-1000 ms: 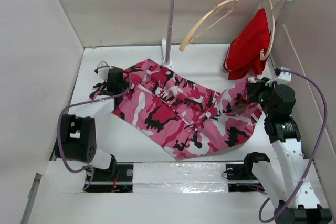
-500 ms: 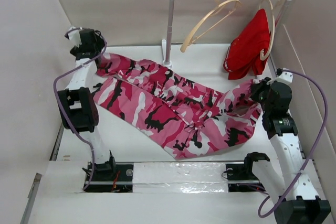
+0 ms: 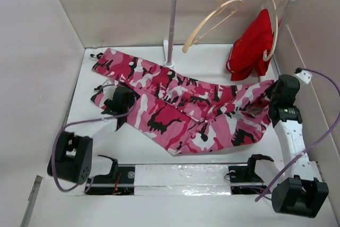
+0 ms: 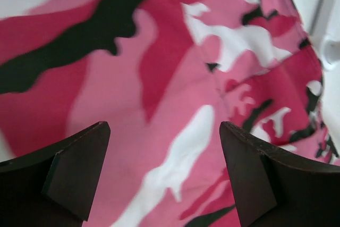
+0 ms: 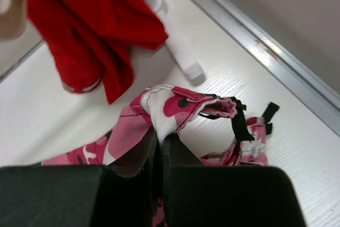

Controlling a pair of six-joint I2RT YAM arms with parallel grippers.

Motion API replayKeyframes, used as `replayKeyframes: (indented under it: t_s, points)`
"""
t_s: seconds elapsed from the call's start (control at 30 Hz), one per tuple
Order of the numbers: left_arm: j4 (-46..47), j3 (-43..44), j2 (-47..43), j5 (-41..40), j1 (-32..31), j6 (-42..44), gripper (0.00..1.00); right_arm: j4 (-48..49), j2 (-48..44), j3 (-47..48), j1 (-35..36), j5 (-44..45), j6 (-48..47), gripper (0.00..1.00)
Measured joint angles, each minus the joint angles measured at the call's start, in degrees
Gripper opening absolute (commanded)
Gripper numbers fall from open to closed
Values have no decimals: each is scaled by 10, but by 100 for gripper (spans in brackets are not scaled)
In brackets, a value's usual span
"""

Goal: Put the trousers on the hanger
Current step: Flatten out the trousers at the center of the board.

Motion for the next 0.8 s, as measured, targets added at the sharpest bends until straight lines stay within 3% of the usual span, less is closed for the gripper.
replayKeyframes:
  t_s: [0.2,0.37,0.47,0.57,0.6,0.67,0.8]
  points:
    - [5,-65,-104,-47,29,-21,87,16,-32,-57,-87,-2,41,0]
    - [4,-9,-45,-53,34,-28,87,49,95,-60,-177,-75,90,0]
    - [0,15,-11,-52,34,-38,87,49,178,-48,-196,-100,113,3]
    - [7,-16,-31,-50,34,-45,87,49,198,-38,-198,-123,134,59]
    - [10,-35,-48,-50,34,-46,87,52,194,-35,-198,-134,137,84]
    - [3,-74,-96,-56,34,-47,87,61,179,-27,-195,-154,136,92]
    - [-20,-106,-183,-84,34,-47,88,83,81,-47,-165,-173,130,94]
